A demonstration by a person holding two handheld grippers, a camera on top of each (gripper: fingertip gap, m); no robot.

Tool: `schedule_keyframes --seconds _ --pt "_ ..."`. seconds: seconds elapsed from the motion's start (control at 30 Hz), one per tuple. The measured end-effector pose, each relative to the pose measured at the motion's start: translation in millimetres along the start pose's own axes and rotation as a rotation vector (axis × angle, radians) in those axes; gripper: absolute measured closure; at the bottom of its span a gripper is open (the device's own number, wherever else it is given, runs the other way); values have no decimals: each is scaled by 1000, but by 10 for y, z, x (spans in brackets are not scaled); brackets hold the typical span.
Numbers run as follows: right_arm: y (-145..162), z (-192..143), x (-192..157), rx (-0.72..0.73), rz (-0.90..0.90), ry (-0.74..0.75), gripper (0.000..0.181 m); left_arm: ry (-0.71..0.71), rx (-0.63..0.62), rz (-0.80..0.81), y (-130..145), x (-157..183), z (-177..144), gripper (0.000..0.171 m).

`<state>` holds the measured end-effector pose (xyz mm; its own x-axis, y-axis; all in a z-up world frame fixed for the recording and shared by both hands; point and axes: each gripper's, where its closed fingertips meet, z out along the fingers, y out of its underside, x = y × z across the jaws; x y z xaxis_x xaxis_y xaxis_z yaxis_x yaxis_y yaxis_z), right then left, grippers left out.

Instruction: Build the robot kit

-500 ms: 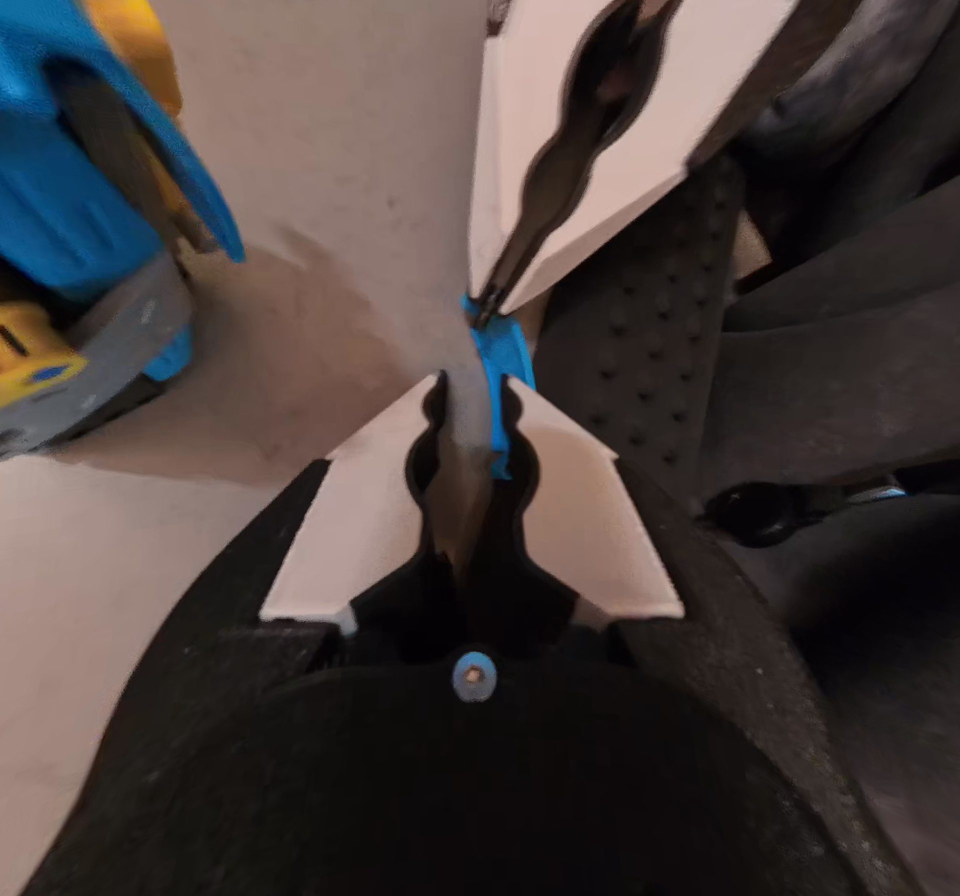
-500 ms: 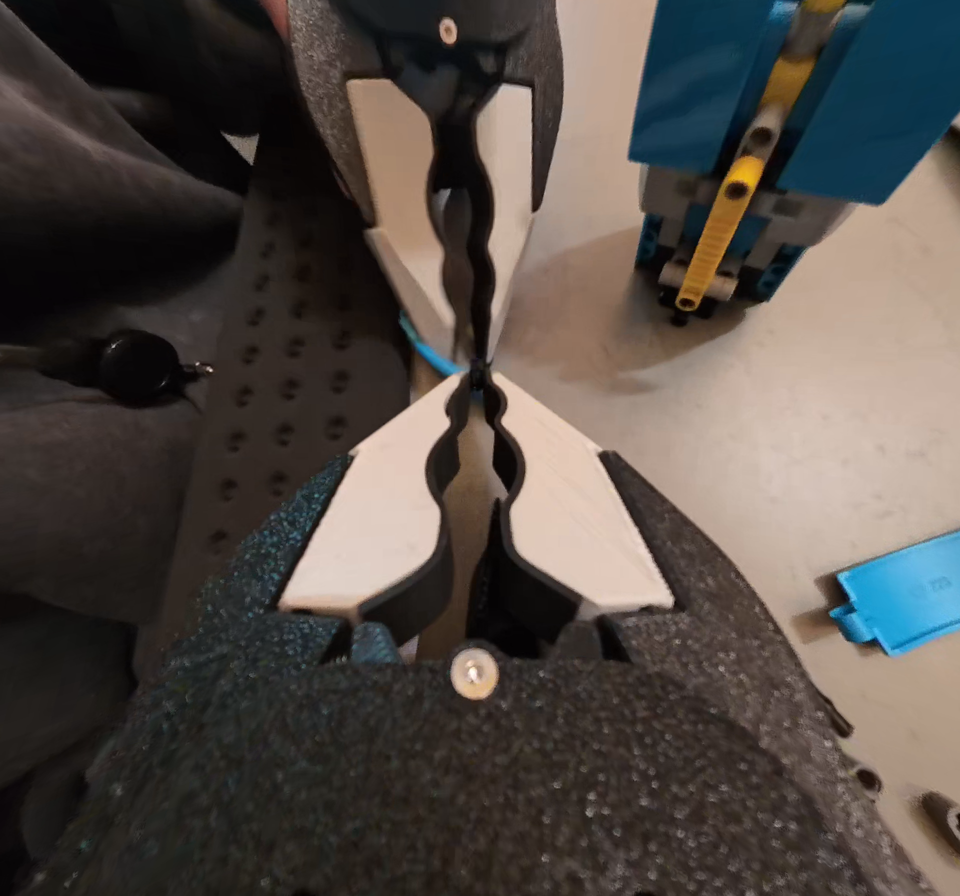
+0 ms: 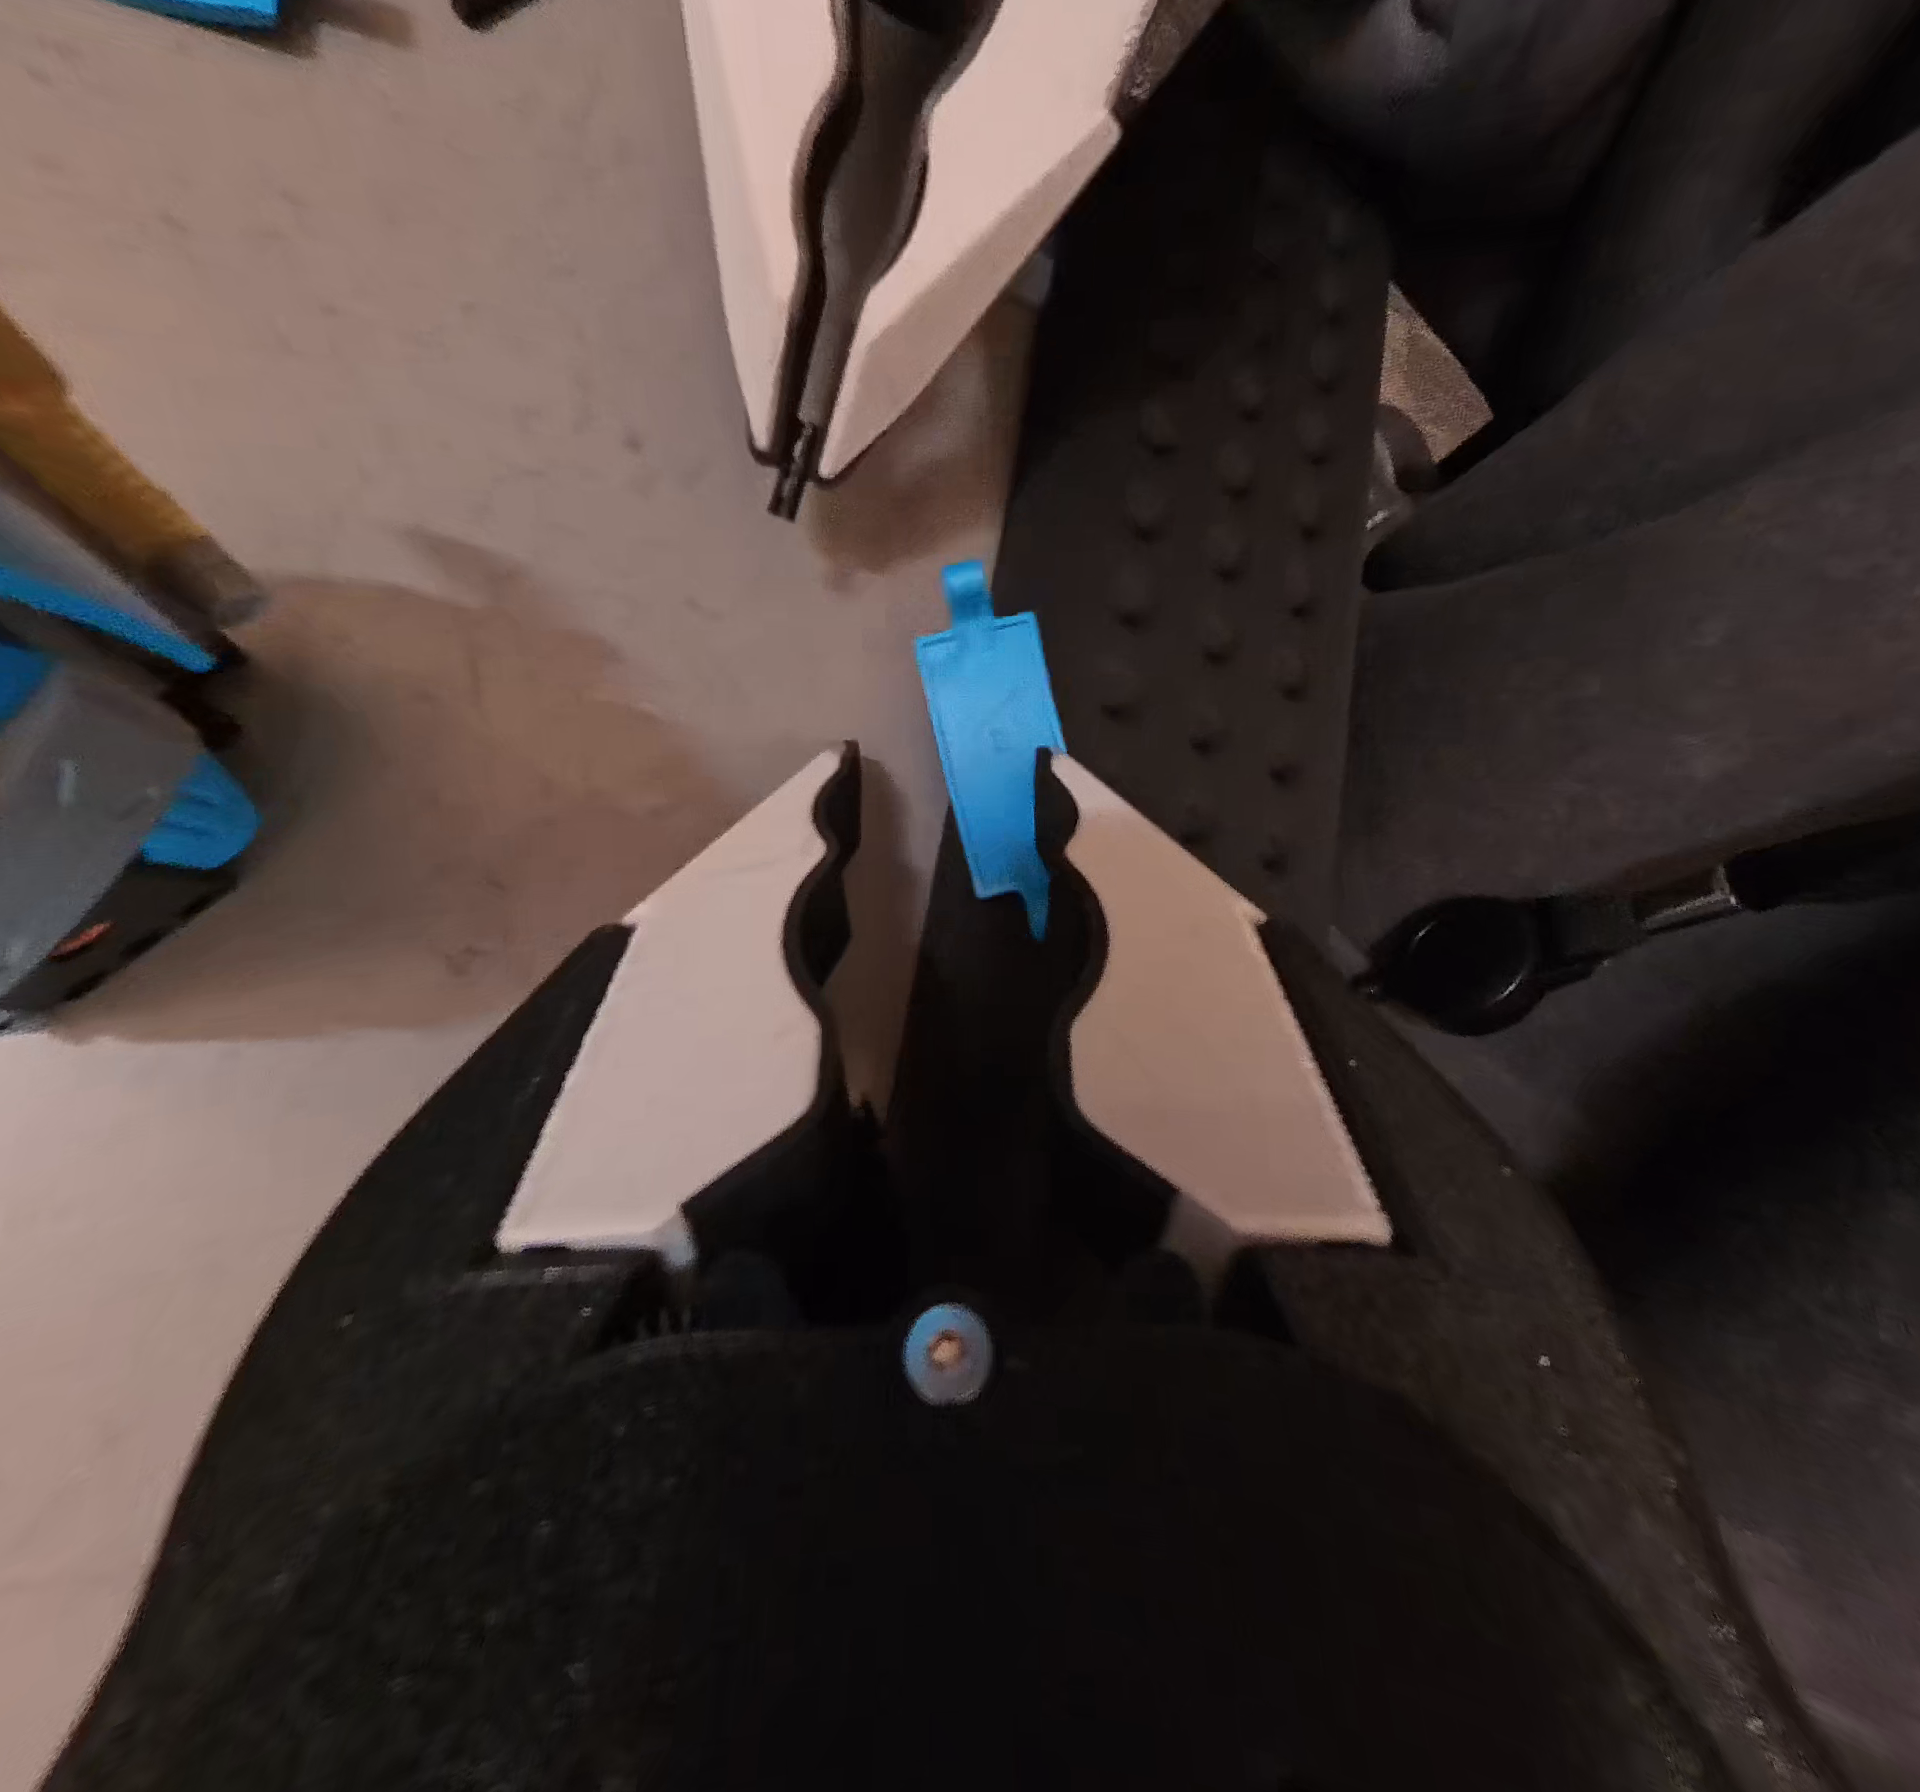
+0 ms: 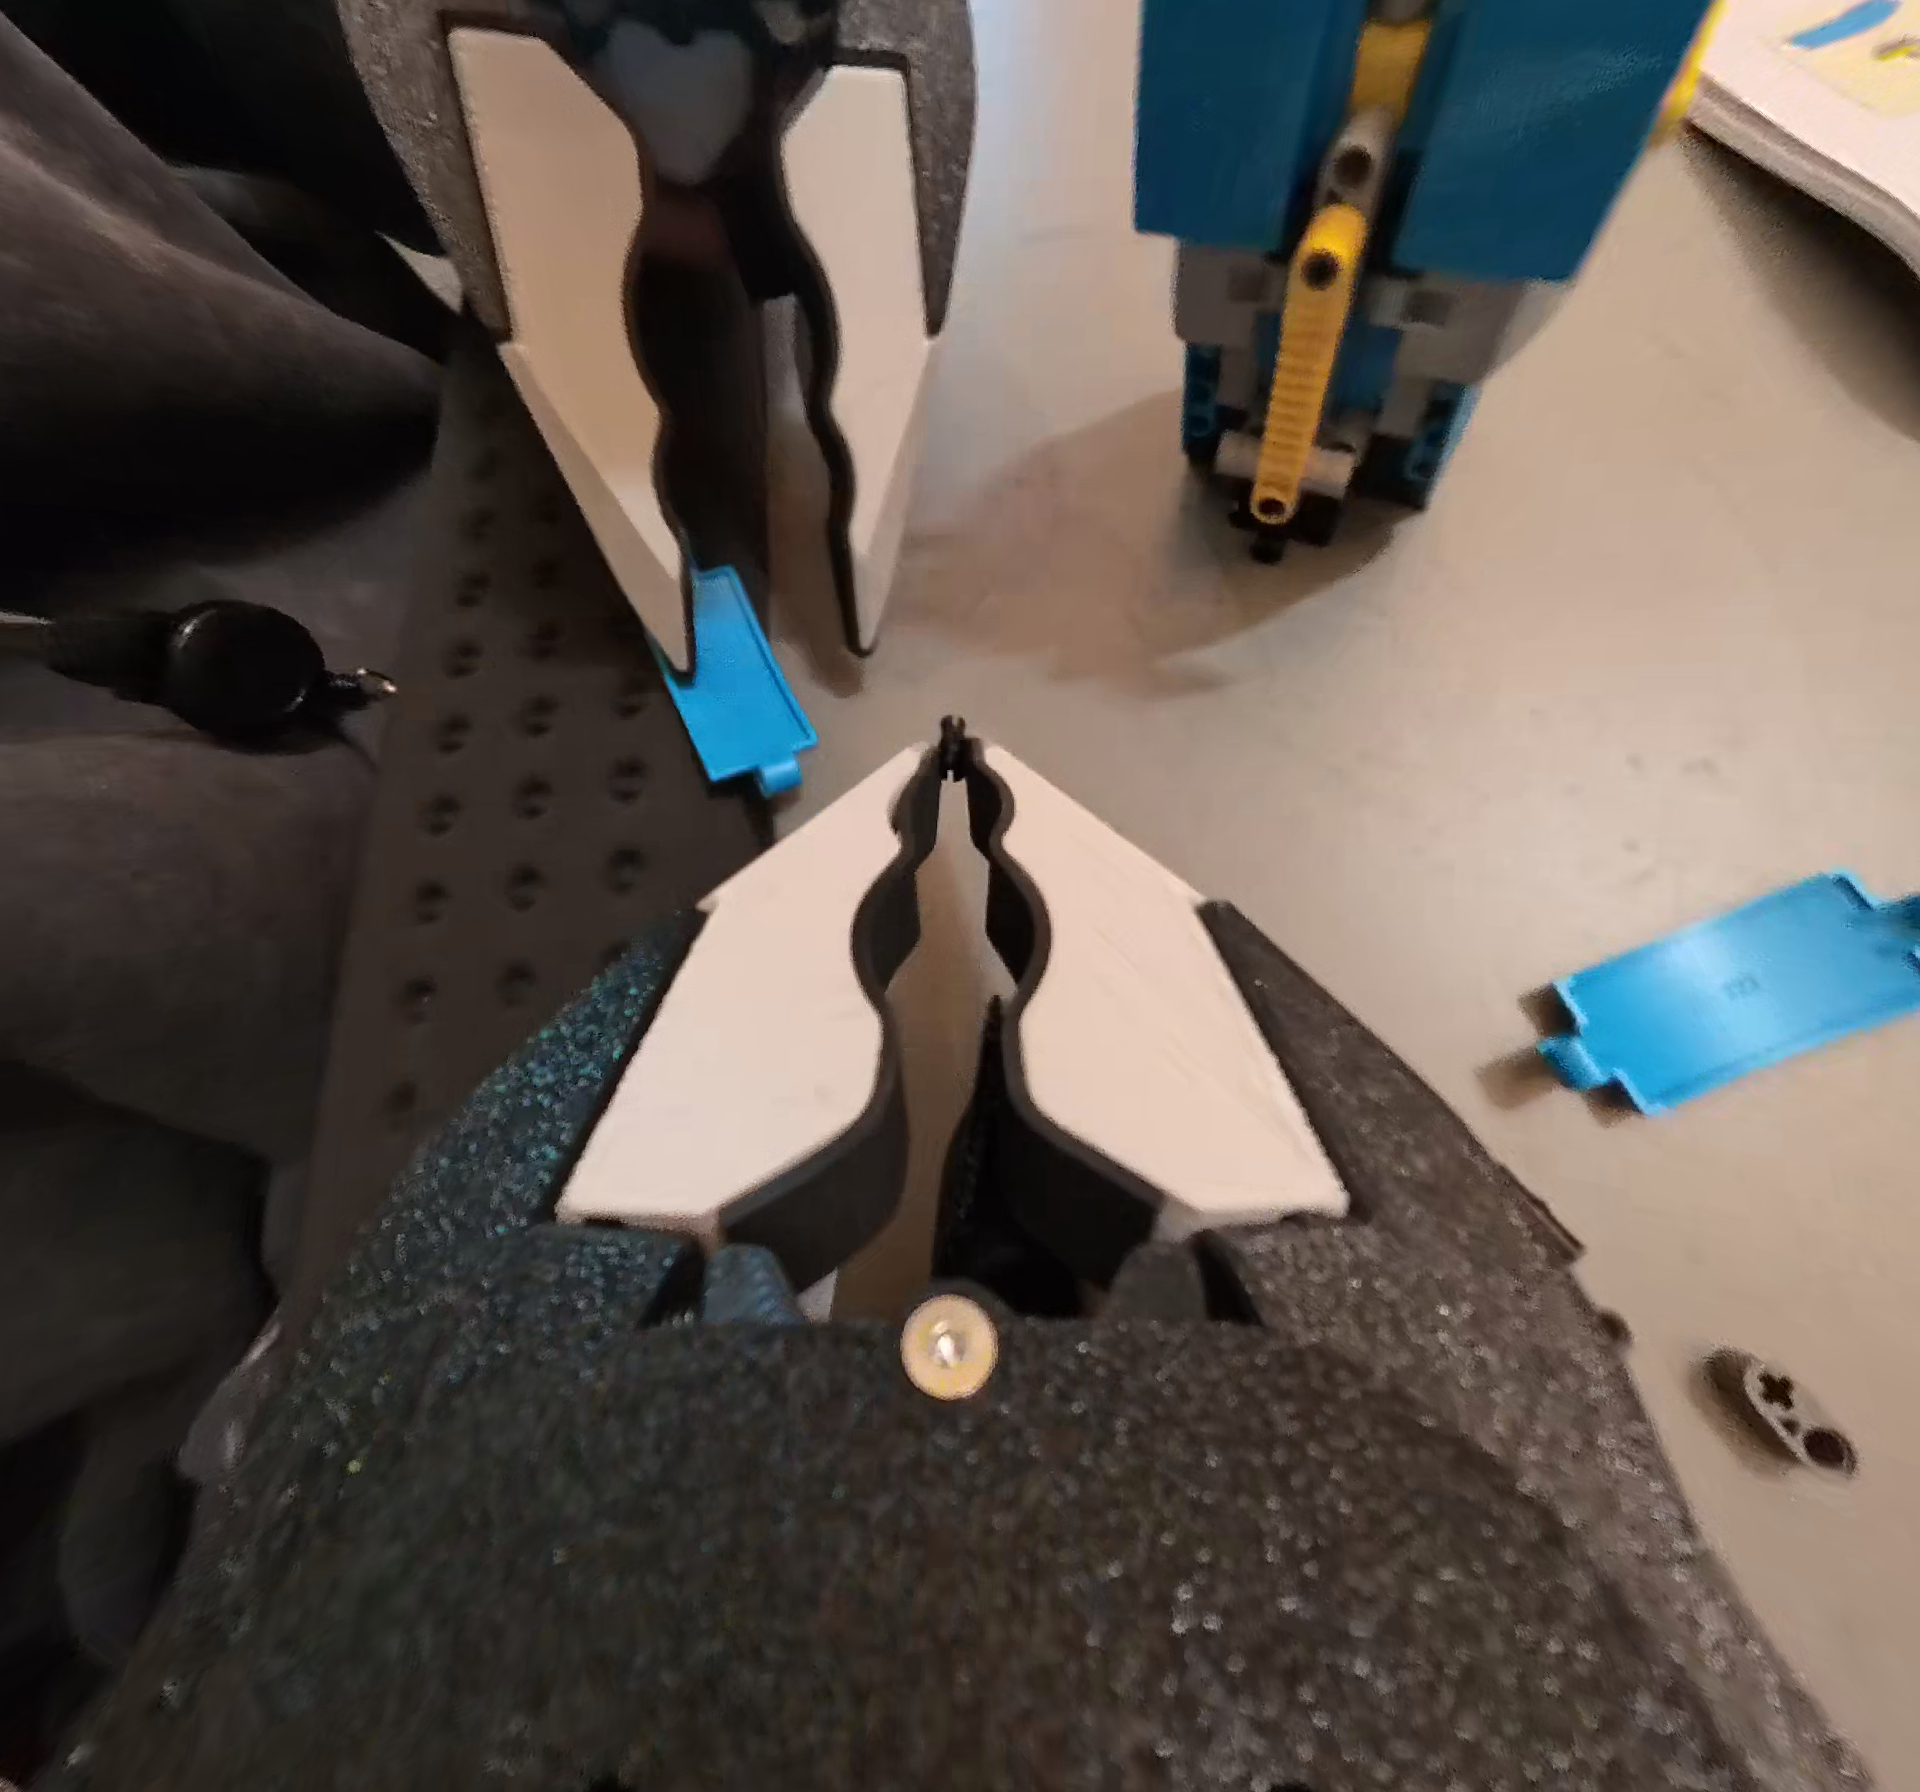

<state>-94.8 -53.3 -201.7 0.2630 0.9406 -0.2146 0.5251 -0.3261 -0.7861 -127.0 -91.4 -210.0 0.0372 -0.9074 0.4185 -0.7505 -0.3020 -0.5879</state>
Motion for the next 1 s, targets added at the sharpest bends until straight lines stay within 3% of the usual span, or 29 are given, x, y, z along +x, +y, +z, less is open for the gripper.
schedule_keyframes --seconds 0.1,0.2,0.27,0.53,0.83,1.0 --pt "12 13 -61 -2 8 -41 177 -6 -8 16 -19 -3 7 142" --pt "23 56 -166 -18 -42 -74 177 17 -19 19 3 12 30 166" --pt "87 105 -162 -57 -55 -69 177 41 -16 12 9 35 45 171" --pt "165 158 13 -126 -142 58 177 90 -43 -11 37 53 17 171" --pt "119 203 -242 -92 -157 -99 177 172 -35 -52 63 85 -36 169" --pt "46 196 -289 -55 -143 -126 177 126 -12 -32 62 39 -67 161"
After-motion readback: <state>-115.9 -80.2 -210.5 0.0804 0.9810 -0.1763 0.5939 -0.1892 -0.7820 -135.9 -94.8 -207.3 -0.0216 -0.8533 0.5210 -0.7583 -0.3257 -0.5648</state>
